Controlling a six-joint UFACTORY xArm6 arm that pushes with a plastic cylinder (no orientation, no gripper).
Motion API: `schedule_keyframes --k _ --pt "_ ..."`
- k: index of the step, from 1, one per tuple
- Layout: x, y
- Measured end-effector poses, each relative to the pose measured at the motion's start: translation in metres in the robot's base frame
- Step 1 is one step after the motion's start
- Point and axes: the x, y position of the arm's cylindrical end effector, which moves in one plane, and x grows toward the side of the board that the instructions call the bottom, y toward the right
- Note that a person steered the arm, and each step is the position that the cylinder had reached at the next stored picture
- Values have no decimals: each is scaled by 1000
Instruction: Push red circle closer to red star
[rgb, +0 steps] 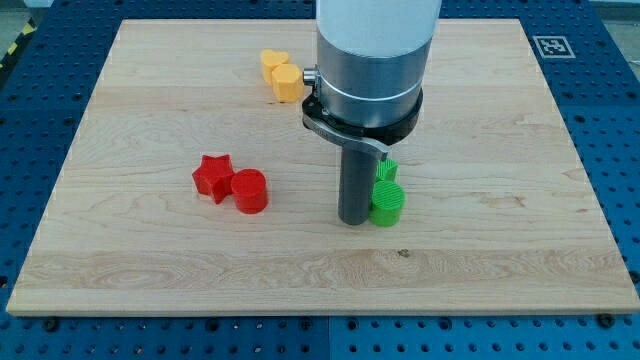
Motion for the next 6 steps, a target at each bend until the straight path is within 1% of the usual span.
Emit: schedule_keyframes --k 1,3,4,6 --pt "0 -18" --pt "-26 -80" --pt "-29 -101" --pt "-29 -101"
